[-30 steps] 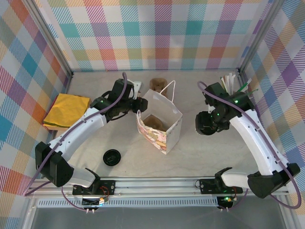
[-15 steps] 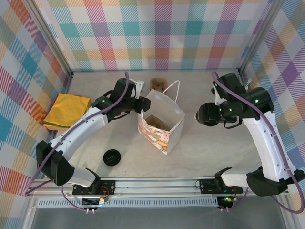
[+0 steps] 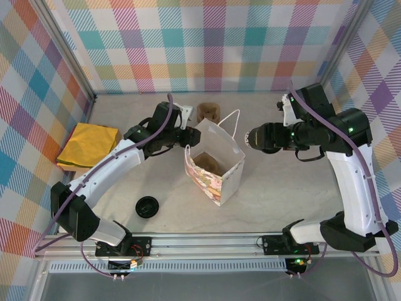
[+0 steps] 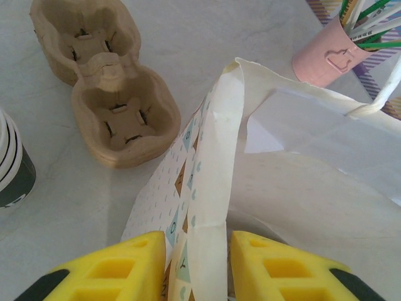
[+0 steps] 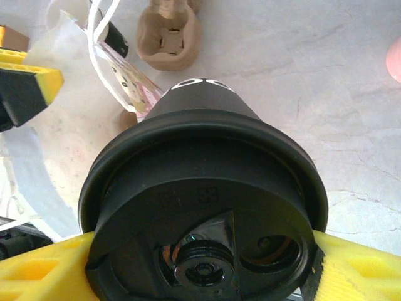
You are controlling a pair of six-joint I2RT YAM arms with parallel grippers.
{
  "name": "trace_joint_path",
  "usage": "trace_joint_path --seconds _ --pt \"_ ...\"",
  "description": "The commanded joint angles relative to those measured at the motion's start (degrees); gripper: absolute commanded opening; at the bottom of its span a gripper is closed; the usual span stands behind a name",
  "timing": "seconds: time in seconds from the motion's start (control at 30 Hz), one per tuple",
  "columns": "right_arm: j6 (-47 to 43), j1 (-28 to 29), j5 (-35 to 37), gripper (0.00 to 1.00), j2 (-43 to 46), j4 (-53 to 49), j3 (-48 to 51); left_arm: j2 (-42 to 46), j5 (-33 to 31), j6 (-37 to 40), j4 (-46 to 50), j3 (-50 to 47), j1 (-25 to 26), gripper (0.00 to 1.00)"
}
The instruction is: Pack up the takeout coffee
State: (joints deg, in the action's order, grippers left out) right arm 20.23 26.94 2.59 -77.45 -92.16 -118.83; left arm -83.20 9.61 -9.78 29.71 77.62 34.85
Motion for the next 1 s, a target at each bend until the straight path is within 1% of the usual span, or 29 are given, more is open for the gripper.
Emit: trace_joint_path --seconds 0.0,0.17,0.63,0.97 --pt "-0.5 1.1 -3.3 0.74 -0.5 -1.0 -1.9 -0.6 0.9 -0.2 -0.8 2.0 0.5 0.33" --pt "0.3 3.7 -3.7 0.73 -1.5 0.5 -2.6 -0.8 0.9 -0.1 -0.8 2.2 0.5 0.33" --pt "1.5 8.5 -5.3 0.73 -2.3 5.6 -3.2 -1.0 0.6 -0.1 -0.6 2.1 0.5 0.33" --pt "1.7 13.8 -4.0 0.73 -7.2 6.2 -1.5 -0.1 -0.1 -0.6 -1.0 1.8 0.5 0.33"
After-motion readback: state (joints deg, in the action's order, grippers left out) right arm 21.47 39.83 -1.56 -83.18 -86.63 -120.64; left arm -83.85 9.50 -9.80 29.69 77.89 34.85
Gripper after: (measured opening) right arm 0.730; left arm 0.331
